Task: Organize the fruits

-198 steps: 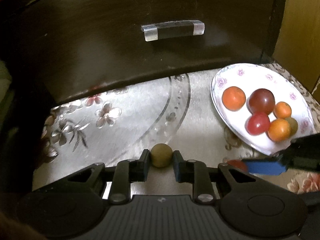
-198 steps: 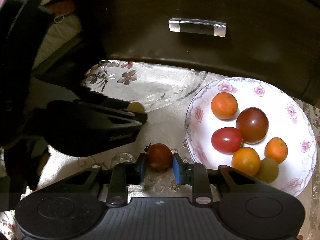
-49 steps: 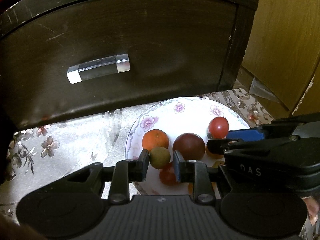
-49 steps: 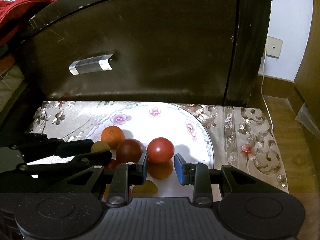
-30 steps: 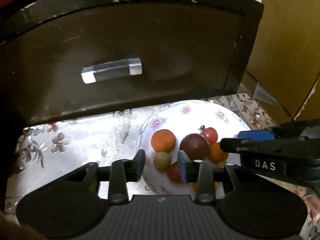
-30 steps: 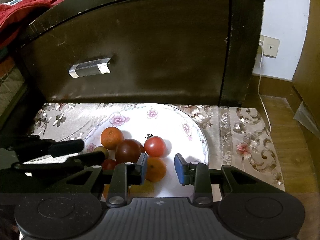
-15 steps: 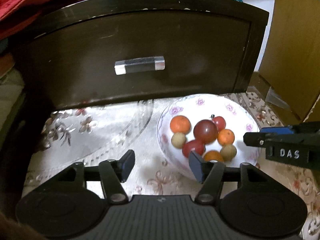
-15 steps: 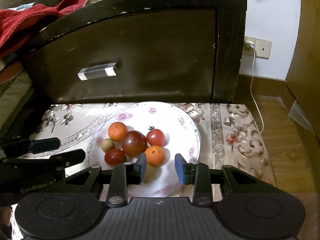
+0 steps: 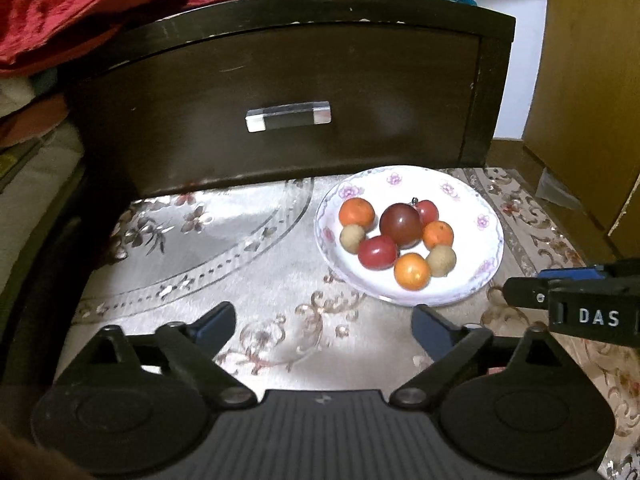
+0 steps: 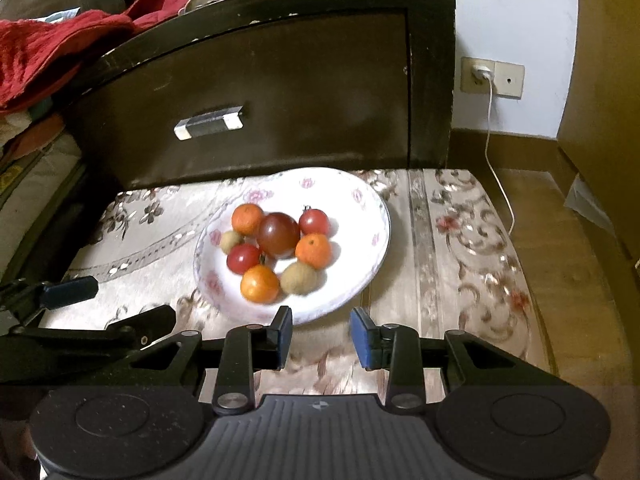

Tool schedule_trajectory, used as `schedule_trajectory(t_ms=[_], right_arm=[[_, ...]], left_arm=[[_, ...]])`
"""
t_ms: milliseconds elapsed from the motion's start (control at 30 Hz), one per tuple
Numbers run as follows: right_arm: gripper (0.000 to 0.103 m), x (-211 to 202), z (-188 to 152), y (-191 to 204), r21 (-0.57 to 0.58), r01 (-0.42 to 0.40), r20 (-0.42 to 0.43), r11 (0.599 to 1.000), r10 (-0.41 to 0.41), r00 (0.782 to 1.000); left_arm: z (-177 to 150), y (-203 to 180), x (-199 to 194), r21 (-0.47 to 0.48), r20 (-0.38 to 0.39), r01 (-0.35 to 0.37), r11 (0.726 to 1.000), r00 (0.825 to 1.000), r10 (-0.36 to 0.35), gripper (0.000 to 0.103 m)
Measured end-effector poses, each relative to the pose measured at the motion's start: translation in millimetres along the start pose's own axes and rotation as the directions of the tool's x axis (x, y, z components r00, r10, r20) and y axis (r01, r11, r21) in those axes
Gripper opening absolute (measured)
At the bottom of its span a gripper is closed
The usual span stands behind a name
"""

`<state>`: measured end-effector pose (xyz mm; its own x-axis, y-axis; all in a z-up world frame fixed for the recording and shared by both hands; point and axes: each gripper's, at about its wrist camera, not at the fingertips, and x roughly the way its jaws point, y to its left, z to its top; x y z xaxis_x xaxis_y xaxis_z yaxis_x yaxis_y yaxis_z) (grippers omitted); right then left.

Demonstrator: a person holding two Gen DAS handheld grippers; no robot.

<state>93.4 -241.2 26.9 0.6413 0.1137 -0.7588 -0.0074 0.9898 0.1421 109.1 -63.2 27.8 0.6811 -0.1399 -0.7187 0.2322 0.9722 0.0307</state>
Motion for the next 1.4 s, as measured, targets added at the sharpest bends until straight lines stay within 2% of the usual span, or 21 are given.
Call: schedule_trajectory(t_ms=[133, 600, 933, 1400], right_arm=[[0.031, -10.3, -8.6, 1.6, 0.012, -0.009, -0.001, 1.000, 0.009, 1.000], [0.034, -40.1, -33.7, 12.0, 0.030, -0.026, 0.001, 0.999, 0.026, 1.000], [0.035, -56.7, -49.5, 19.1, 0.025, -0.033, 0.003, 0.999, 0.033, 0.999], [0.035, -62.5, -64.4, 23.6, 0.008, -0.020, -0.019, 1.000, 0.020, 1.000]], left_arm=[[-8.7, -2.2, -9.0, 0.012, 0.000, -0.034, 0.999, 0.999, 0.034, 0.103], [-30.4, 2.3, -42.2, -0.059, 0.021, -0.014, 0.998, 1.000, 0.015, 0.103], [-44.5, -0.9, -64.1, -0.053, 0.036, -0.005, 0.999, 0.999, 0.007, 0.103], [-59.9, -4.8, -71.5, -0.046, 0.008, -0.017, 0.999, 1.000, 0.017, 0.103]])
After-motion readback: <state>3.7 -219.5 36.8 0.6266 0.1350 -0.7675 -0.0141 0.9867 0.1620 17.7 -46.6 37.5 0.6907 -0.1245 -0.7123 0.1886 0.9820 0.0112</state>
